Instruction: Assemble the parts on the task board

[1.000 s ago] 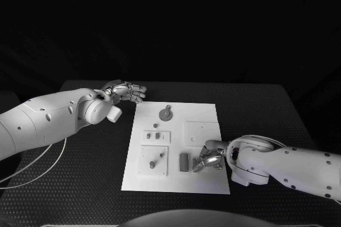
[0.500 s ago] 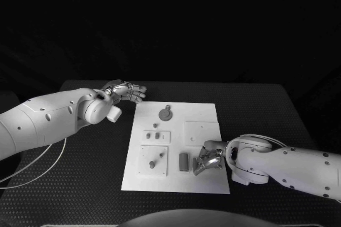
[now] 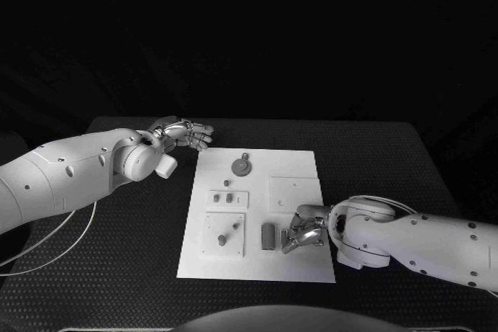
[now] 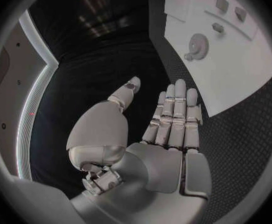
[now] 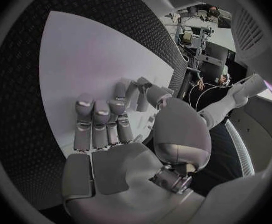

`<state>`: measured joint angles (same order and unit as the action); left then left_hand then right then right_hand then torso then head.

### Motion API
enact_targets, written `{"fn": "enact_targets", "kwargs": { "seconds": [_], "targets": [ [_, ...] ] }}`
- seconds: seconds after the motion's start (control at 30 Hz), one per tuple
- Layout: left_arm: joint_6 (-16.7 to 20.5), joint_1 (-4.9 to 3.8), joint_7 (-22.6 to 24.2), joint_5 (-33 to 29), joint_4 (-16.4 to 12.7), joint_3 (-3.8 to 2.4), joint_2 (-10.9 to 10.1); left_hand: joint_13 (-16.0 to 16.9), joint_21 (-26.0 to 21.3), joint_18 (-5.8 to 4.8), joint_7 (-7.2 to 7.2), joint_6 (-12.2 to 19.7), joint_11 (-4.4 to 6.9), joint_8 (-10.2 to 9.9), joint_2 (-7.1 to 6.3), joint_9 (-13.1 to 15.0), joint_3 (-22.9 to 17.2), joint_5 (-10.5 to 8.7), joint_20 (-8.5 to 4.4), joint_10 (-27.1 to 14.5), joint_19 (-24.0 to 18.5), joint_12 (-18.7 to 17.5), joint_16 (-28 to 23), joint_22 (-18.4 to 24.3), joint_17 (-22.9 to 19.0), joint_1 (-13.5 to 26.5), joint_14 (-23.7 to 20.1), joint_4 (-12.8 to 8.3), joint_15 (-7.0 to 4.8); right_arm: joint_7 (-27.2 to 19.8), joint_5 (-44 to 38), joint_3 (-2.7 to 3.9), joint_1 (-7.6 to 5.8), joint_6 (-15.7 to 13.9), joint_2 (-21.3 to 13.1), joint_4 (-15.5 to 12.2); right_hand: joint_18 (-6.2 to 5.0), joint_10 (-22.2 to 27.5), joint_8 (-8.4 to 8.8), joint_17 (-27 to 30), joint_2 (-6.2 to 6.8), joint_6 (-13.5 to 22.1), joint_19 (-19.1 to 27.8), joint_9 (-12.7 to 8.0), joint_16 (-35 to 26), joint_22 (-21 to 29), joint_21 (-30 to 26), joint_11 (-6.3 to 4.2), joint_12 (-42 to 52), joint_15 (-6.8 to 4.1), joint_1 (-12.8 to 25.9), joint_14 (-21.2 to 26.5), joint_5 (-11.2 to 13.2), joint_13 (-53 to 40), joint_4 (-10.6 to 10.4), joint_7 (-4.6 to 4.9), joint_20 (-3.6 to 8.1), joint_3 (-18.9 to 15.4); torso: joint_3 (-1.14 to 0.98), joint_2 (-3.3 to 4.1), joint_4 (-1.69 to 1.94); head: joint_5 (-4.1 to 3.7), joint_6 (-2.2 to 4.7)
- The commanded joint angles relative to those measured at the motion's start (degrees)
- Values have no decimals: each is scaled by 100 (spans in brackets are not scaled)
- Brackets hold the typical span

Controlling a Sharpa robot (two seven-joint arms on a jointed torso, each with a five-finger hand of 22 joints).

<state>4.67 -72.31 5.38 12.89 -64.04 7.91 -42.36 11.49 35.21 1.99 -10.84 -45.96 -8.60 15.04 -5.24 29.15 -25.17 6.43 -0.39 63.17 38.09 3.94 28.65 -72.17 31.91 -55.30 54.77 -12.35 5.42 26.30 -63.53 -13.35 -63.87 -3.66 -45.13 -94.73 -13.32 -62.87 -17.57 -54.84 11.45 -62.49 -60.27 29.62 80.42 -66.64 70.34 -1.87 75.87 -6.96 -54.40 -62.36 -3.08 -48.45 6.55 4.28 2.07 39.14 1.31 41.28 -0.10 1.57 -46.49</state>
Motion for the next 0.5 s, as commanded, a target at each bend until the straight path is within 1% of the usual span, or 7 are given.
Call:
{"fn": "enact_targets", "kwargs": {
  "seconds": [0.03,0.07,0.1,0.13,0.27,0.5],
  "targets": [
    [-132,-5,50,85,-39,-3,8,-9,-39,103,-4,-8,-17,39,58,-2,-38,65,2,-37,33,5,-31,-14,16,-32,47,5,-8,54,-152,0,15,-53,19,20,-168,-62,-23,8,-194,-66,-33,2,11,7,40,-16,-2,-28,-140,-34,29,7,25,-8,8,143,6,1,0,-1,-3],
    [-136,-5,48,88,-44,-3,8,-10,-40,103,-9,-10,-17,41,59,-2,-39,73,2,-38,33,5,-33,-16,19,-33,47,4,-7,62,-170,0,16,-49,21,20,-168,-74,-29,10,-234,-78,-35,4,9,8,41,-20,-2,-29,-159,-41,29,8,23,-13,7,185,7,1,1,0,-3],
    [-132,-4,45,90,-50,-2,7,-10,-40,103,-10,-10,-18,41,59,-2,-39,75,2,-38,33,5,-33,-16,19,-34,46,4,-7,71,-219,0,16,-44,25,23,-168,-88,-36,11,-293,-89,-36,5,8,9,44,-28,-4,-31,-215,-50,29,9,53,-21,9,256,6,0,2,1,-4],
    [-132,-4,44,90,-50,-2,8,-10,-41,102,-10,-9,-18,41,58,-3,-38,76,3,-38,33,5,-34,-17,20,-33,46,4,-7,82,-259,0,16,-35,29,23,-167,-97,-38,13,-318,-91,-34,5,6,8,46,-35,-7,-33,-284,-55,29,10,109,-27,11,319,6,0,2,1,-4],
    [-114,-4,43,90,-38,-2,4,-12,-44,99,-11,0,-20,37,50,-7,-32,78,5,-40,31,4,-41,-20,25,-24,44,6,-5,122,-306,0,16,1,33,35,-167,-134,-53,18,-300,-105,-39,10,-3,6,65,-35,-26,-30,-337,-79,30,15,245,-30,-10,467,6,-2,-2,-2,-2],
    [-110,-4,42,90,-36,-2,3,-12,-46,99,-8,4,-20,36,46,-8,-29,75,6,-41,31,4,-44,-22,28,-21,43,6,-4,118,-286,0,16,13,23,50,-167,-152,-61,20,-278,-107,-45,12,-8,9,75,-36,-39,-25,-335,-90,31,16,312,-30,-24,526,1,-1,1,0,5]
  ]
}}
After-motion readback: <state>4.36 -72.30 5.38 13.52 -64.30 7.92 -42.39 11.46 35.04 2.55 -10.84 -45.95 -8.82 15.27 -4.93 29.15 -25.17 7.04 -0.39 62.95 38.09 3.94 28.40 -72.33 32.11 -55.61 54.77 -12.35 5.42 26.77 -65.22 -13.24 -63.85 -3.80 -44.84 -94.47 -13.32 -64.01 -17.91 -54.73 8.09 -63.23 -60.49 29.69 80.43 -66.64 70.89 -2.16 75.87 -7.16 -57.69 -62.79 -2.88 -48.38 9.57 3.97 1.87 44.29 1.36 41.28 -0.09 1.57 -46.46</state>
